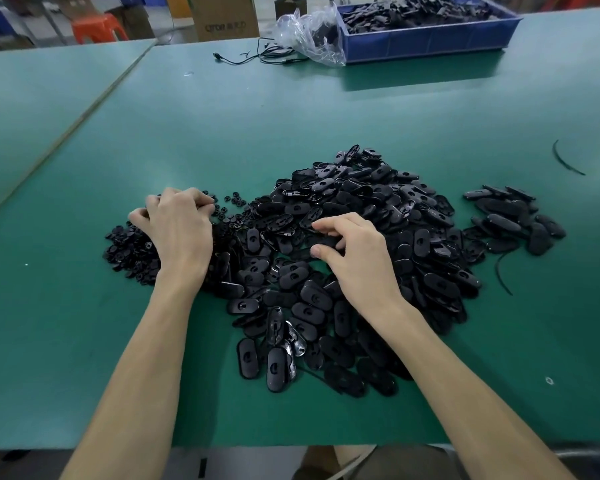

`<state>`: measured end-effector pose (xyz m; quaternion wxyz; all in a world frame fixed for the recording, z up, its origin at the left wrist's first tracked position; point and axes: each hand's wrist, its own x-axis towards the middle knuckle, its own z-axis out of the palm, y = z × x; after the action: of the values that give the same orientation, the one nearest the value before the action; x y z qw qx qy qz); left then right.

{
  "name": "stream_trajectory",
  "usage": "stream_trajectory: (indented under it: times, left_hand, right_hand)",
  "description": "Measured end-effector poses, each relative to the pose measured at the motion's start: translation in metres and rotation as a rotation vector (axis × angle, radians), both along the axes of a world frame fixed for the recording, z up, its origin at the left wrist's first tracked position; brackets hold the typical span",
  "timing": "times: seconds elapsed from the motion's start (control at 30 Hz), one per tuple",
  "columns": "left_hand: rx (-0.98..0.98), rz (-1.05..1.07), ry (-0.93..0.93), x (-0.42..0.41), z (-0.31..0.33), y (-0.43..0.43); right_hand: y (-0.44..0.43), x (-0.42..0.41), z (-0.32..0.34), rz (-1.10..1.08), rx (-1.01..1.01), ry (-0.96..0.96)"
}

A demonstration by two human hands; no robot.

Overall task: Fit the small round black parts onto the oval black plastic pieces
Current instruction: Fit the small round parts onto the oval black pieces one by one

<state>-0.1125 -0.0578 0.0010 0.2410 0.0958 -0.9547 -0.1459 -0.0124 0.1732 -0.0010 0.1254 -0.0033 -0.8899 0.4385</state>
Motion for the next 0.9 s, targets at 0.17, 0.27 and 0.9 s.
stream_trajectory:
  times: [0.17, 0.27, 0.9]
  left_hand:
    - [0.028, -0.026, 0.035, 0.002, 0.001, 0.000]
    - [0.046, -0.026, 0.038, 0.003, 0.001, -0.002]
    - [0.117, -0.047, 0.104, 0.004, 0.004, -0.005]
  right_hand:
    - [0.001, 0.000, 0.002, -0.017, -0.050, -0.002]
    - [0.001, 0.001, 0.002, -0.022, -0.087, 0.005]
    - [0.002, 0.001, -0.001, -0.010, -0.238, 0.050]
